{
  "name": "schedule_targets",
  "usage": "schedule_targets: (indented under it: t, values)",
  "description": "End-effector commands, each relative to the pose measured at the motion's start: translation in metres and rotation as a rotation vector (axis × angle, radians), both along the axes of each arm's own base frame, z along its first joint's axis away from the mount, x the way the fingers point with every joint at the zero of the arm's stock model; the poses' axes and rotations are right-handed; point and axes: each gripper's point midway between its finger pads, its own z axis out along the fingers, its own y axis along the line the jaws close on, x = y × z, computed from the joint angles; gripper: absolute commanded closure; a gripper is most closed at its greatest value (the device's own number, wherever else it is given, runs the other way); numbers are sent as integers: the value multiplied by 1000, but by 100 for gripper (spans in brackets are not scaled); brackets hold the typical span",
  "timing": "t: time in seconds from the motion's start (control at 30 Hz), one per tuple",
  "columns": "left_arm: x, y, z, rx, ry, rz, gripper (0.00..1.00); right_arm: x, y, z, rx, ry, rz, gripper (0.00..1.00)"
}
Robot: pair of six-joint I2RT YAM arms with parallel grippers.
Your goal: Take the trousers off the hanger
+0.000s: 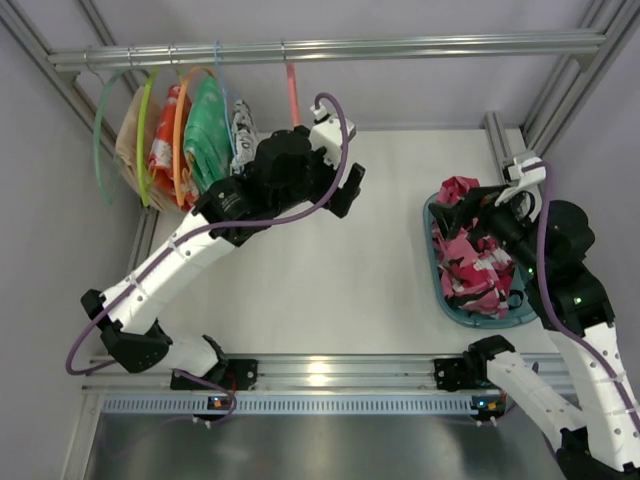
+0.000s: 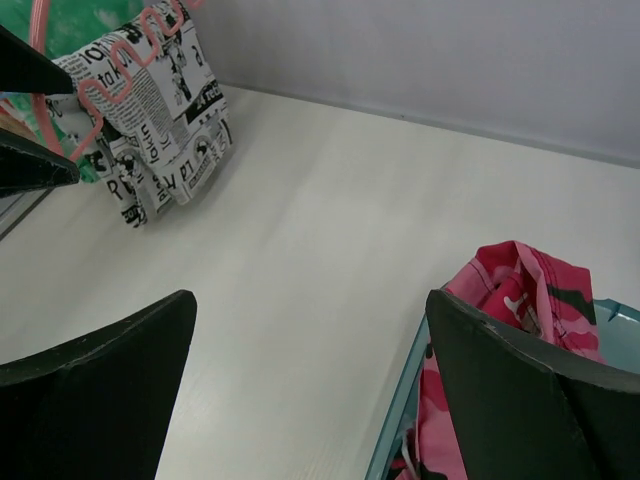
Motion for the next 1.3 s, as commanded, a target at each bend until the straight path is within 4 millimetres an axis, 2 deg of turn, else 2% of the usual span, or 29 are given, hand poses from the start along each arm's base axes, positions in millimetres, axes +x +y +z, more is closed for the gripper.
schedule_targets:
  t: [0.0, 0.13, 0.17, 0.2, 0.23, 0.27, 0.3, 0.33, 0.4, 0.43, 0.47, 0.53, 0.57, 0.6, 0.63, 0.7, 0.73, 0.77, 0.8, 0.83, 0.87, 0.93, 0.97, 1.07, 1.27]
  values:
    - [-4, -13, 21, -86, -12, -32, 1, 1, 2, 6, 23, -6, 10, 1]
    - [-6, -19, 64, -159, -70, -73, 2, 5, 3, 3, 22, 6, 8, 1]
    - [-3, -17, 88, -220, -89, -74, 1, 6, 3, 3, 23, 7, 8, 1]
    - [0, -14, 102, -263, -91, -73, 1, 7, 4, 4, 25, 6, 7, 1]
    - [-7, -19, 114, -317, -68, -153, 1, 8, 4, 4, 25, 8, 9, 0]
    - [9, 2, 135, -399, -60, -102, 2, 9, 5, 4, 25, 9, 10, 1]
    - [17, 15, 142, -435, -53, -84, 2, 11, 5, 4, 24, 10, 7, 1]
    - [35, 41, 149, -463, -64, -18, 1, 11, 5, 5, 23, 10, 8, 1]
    - [38, 65, 157, -511, -56, 36, 2, 12, 6, 6, 20, 8, 11, 1]
    - [44, 85, 159, -529, -56, 73, 2, 14, 6, 5, 19, 13, 9, 1]
    - [36, 96, 165, -569, -57, 85, 3, 16, 7, 3, 18, 17, 12, 1]
    - [34, 123, 170, -597, -67, 123, 4, 18, 9, 0, 19, 23, 15, 1]
    - [24, 133, 178, -632, -74, 136, 4, 19, 10, -1, 22, 28, 19, 1]
    - [25, 142, 172, -636, -60, 159, 4, 20, 11, -3, 25, 30, 26, 1]
    - [20, 162, 178, -649, -89, 204, 4, 22, 12, -5, 25, 36, 28, 1]
    - [12, 176, 175, -664, -89, 236, 5, 23, 14, -5, 28, 40, 34, 1]
    - [17, 188, 163, -662, -72, 286, 5, 23, 15, -5, 28, 40, 37, 1]
    - [5, 193, 163, -676, -79, 296, 5, 23, 15, -5, 27, 39, 38, 1]
    - [4, 198, 158, -680, -71, 313, 7, 24, 15, -4, 28, 40, 37, 1]
    - [12, 212, 137, -690, -26, 379, 9, 24, 15, -4, 27, 39, 37, 1]
    - [7, 215, 132, -698, -19, 393, 10, 24, 15, -4, 26, 42, 37, 1]
    - [10, 225, 111, -715, 34, 435, 15, 24, 15, -4, 25, 41, 38, 1]
    - [15, 226, 91, -729, 89, 453, 17, 25, 15, -4, 25, 43, 37, 1]
    - [19, 226, 77, -728, 114, 442, 21, 23, 15, -5, 30, 46, 39, 1]
    - [31, 223, 77, -704, 129, 406, 23, 23, 15, -8, 38, 55, 36, 1]
